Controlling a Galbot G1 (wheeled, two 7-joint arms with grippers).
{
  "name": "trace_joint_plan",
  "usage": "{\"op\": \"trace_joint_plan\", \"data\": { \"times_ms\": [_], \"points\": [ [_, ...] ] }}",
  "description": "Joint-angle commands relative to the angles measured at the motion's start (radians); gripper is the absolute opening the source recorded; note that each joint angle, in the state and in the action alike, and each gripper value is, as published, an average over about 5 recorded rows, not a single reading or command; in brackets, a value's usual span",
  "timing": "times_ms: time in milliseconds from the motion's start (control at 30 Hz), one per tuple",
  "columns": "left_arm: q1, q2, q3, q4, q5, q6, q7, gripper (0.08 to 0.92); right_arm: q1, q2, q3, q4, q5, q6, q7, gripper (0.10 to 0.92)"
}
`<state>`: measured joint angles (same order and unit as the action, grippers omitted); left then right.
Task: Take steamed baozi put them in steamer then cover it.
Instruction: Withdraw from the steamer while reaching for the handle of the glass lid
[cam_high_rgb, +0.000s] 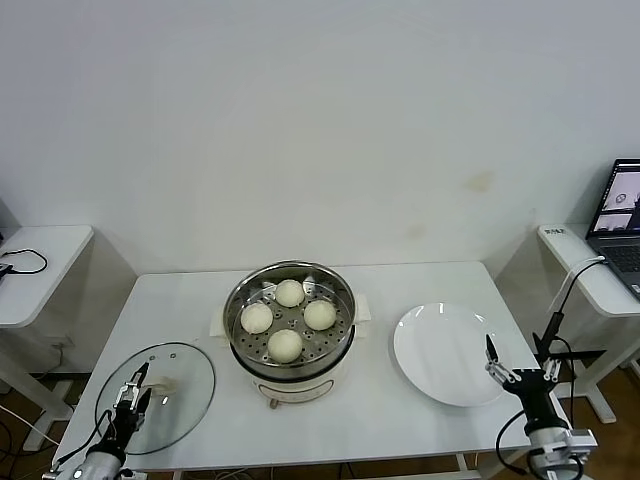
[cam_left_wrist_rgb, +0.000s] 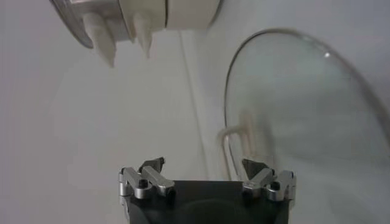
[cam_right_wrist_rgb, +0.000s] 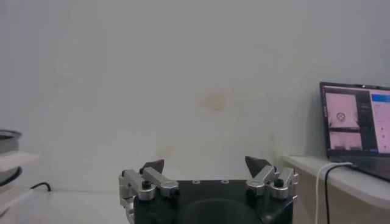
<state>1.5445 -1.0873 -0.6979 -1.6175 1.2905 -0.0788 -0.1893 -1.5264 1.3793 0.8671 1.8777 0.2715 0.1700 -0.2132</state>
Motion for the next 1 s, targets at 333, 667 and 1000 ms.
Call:
{"op": "trace_joint_plan", "data": {
  "times_ms": [333, 667, 1000],
  "points": [
    [-0.122, 0.012, 0.029, 0.086, 0.0, 0.007, 0.009, 0.823, -0.019, 0.013, 0.002, 0.002, -0.002, 0.006, -0.007, 0.823],
    [-0.157, 0.013, 0.046, 0.116, -0.043, 0.016, 0.016, 0.823, -0.013, 0.024, -0.008, -0.017, -0.011, 0.011, -0.01, 0.823],
    [-0.193, 0.002, 0.064, 0.166, -0.094, 0.009, -0.005, 0.784, -0.01, 0.027, -0.01, -0.021, -0.014, 0.01, -0.013, 0.823]
  ]
}}
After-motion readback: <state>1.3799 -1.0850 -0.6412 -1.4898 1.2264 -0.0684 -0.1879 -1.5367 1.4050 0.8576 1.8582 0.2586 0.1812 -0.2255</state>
